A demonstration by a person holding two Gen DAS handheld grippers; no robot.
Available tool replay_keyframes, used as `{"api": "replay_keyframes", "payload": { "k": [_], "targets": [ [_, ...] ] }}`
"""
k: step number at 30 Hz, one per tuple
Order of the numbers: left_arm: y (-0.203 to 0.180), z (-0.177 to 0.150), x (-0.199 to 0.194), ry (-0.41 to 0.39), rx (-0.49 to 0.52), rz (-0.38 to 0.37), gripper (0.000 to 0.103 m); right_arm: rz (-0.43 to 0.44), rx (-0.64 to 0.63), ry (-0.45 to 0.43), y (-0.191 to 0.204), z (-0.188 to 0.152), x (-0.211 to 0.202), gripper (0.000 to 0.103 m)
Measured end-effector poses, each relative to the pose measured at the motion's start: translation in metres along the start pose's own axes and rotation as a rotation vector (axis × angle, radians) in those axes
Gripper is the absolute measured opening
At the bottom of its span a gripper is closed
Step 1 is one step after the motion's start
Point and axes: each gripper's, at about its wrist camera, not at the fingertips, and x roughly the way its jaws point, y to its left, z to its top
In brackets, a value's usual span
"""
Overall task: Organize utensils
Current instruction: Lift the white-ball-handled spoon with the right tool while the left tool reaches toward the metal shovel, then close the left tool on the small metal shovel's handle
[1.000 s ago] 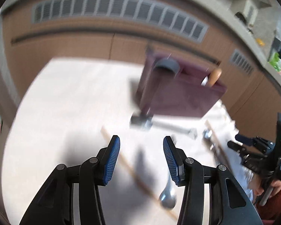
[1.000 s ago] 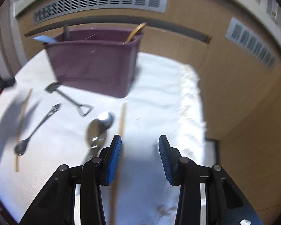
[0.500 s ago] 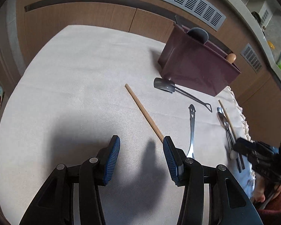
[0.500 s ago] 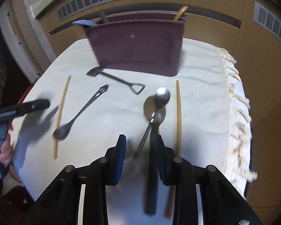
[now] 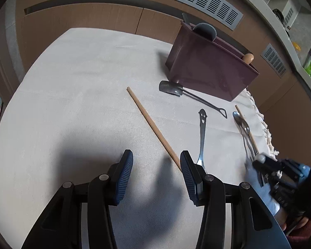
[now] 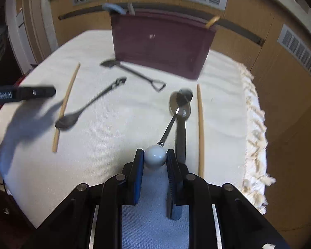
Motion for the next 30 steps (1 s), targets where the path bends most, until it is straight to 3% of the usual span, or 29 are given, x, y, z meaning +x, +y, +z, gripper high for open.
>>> {"api": "replay_keyframes", "payload": {
  "k": [9,12,16,22,25,30],
  "targets": [
    [-0.007,-0.001,0.001,0.015,0.009,-0.024,0.048,0.085,0.128,-0.288,-0.043,0.08,-0.076,0.02],
    [-0.009,-0.001,0.001,0.024,0.019,-0.031,0.046,0.128,0.167,-0.306,-0.055,0.091,-0.084,0.02],
    [-0.012,0.002,0.006,0.034,0.026,-0.038,0.045,0.111,0.172,-0.31,-0.06,0.091,-0.086,0.02],
    [-0.004,0.033,0.021,0.024,-0.016,0.03,0.04,0.093,0.173,-0.301,-0.065,0.08,-0.081,0.02],
    [-0.009,0.048,0.024,0.015,-0.008,-0.003,0.04,0.087,0.178,-0.294,-0.069,0.076,-0.079,0.02],
    [-0.056,0.072,0.05,0.045,0.08,-0.215,0.04,0.093,0.199,-0.29,-0.077,0.075,-0.072,0.02]
  ]
}}
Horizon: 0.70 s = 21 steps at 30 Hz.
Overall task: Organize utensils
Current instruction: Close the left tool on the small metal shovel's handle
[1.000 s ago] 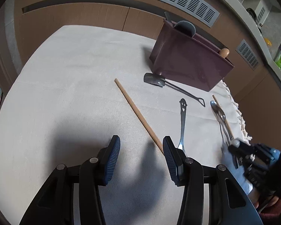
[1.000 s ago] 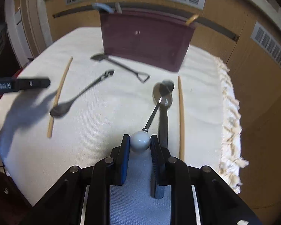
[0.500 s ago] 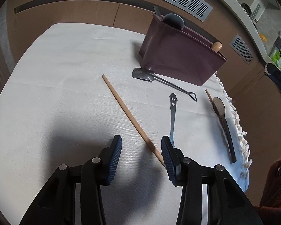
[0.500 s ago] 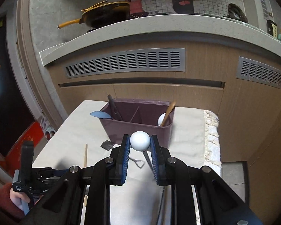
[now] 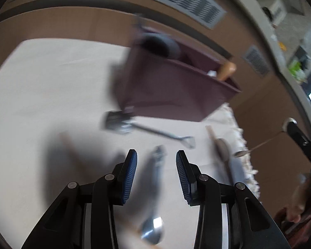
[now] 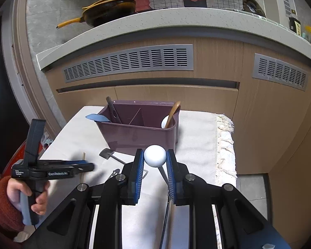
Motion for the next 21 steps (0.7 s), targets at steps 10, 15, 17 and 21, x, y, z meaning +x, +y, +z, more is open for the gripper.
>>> {"api": "replay_keyframes", "payload": {
  "k": [10,15,17,21],
  "targets": [
    [-0.055,0.018,0.078,0.001,0.222,0.105,0.04,-0.021,0.035,0.016,-0.016,-0.006,0.0,0.02],
    [-0.042,0.008,0.069,0.029,0.231,0.109,0.038,-0.024,0.034,0.01,-0.018,-0.005,-0.003,0.02],
    [-0.036,-0.001,0.058,0.04,0.232,0.098,0.038,-0.023,0.034,0.012,-0.018,-0.004,-0.001,0.02],
    [-0.009,-0.028,0.018,0.059,0.207,0.075,0.038,-0.015,0.033,0.014,-0.015,-0.004,0.0,0.02]
  ]
}}
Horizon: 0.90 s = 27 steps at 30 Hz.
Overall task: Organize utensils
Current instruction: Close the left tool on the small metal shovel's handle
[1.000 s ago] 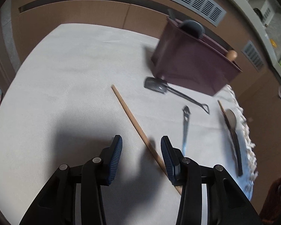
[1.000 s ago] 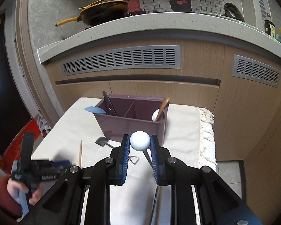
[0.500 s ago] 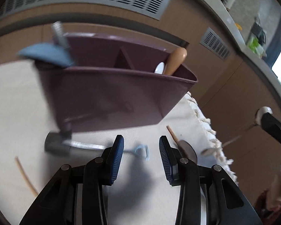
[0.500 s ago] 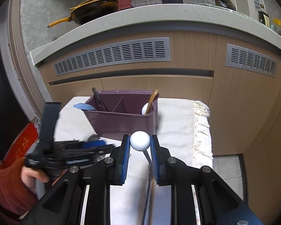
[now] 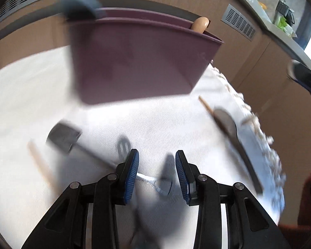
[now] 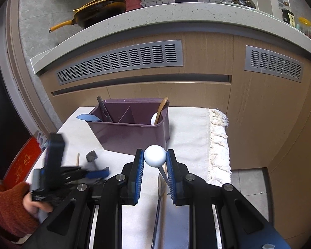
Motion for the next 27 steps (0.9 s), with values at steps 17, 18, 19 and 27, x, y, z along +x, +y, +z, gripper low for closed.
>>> {"api": "replay_keyframes", "payload": {
  "k": [17,18,19,27],
  "targets": [
    [0.091,0.007,-0.031,0.018,-0.438,0.204,0.038,0.025,-0.056,0.003,0.027,-0.001,0.01,0.02],
    [0.084,0.014,-0.025,0.033,-0.399,0.238,0.038,0.024,-0.057,0.003,0.026,-0.002,0.009,0.02],
    [0.077,0.019,-0.018,0.047,-0.371,0.27,0.038,0.021,-0.058,0.001,0.027,-0.002,0.009,0.02],
    [0.055,0.031,0.001,0.036,-0.19,0.382,0.037,0.018,-0.054,0.003,0.024,-0.007,0.007,0.02]
  ]
}}
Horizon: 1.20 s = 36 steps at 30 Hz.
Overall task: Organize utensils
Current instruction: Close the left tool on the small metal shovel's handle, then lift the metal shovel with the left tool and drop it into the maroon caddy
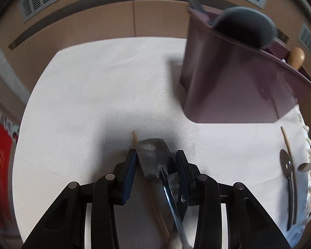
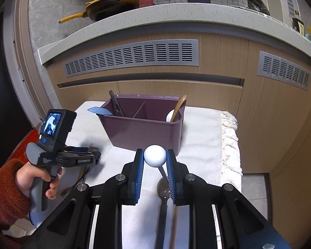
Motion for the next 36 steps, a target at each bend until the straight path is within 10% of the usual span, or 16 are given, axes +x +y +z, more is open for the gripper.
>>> {"api": "replay_keyframes", "payload": {
  "k": [8,10,16,26,32,35,36],
  "targets": [
    [0.01,-0.038,-0.072,-0.197,-0.035,-0.222,0.029,-0.002,0.027,0.0,-0.012,0.002,-0.012,0.02],
    [0.006,-0.043,-0.092,-0.239,-0.024,-0.232,0.005,-0.003,0.031,-0.001,-0.011,0.003,-0.013,0.02],
    [-0.002,-0.044,-0.121,-0.31,0.017,-0.225,0.004,0.008,0.015,0.008,0.001,0.002,-0.012,0.02],
    [-0.001,-0.05,-0.127,-0.314,0.018,-0.245,0.004,0.002,-0.026,0.009,0.016,0.0,-0.018,0.02],
    [0.019,-0.047,-0.088,-0.183,-0.102,-0.246,0.007,-0.011,-0.038,0.013,0.016,-0.003,-0.015,0.02],
    [0.017,-0.046,-0.065,-0.134,-0.125,-0.296,0.033,-0.009,-0.031,0.015,0.013,-0.003,-0.011,0.02],
    [0.012,-0.045,-0.059,-0.121,-0.114,-0.294,0.055,-0.01,-0.029,0.017,0.012,-0.004,-0.01,0.02]
  ]
}}
